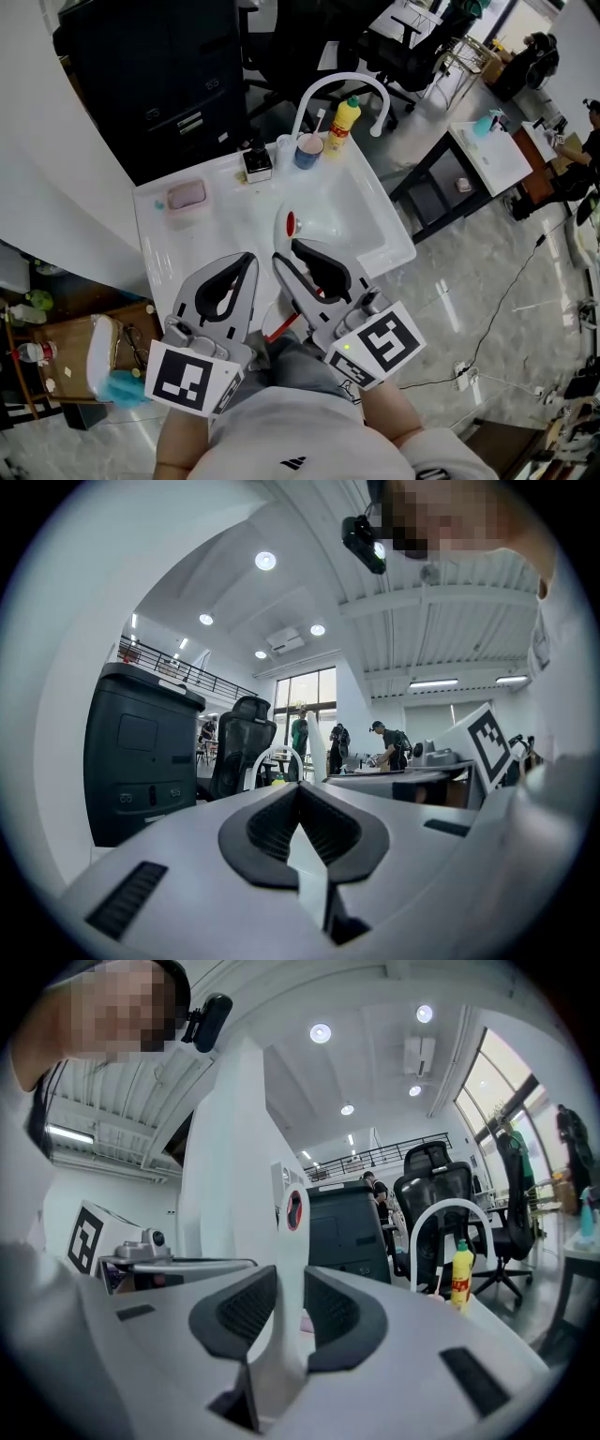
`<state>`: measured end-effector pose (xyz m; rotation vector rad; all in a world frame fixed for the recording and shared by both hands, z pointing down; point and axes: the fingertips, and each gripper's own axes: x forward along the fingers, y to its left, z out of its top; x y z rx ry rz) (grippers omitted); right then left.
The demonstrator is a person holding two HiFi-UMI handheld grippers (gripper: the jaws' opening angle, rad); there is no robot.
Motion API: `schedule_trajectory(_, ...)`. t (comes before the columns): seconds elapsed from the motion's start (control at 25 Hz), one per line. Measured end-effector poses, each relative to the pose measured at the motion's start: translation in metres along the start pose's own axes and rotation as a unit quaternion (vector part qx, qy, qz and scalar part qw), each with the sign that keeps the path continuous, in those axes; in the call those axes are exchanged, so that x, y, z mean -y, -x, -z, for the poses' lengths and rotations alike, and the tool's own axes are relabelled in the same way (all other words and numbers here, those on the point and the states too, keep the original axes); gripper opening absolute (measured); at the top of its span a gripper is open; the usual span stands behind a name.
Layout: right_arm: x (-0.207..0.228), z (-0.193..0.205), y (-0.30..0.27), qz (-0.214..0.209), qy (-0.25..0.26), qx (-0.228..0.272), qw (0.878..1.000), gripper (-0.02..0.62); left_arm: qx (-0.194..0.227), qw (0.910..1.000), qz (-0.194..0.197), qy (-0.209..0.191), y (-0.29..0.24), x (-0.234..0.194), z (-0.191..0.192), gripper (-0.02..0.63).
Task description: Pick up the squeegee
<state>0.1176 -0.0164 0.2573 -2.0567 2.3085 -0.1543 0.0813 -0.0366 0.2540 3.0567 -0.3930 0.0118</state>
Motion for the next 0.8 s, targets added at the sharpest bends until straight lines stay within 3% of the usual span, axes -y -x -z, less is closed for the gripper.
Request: schedule_trajectory(0.8,-0.0066,-0.0038,0.0066,-0.001,0.000,0.006,1.000,0.103,0.000,1.0000,0.006,-0.005,0.0051,0.0081,-0.0033,0.006)
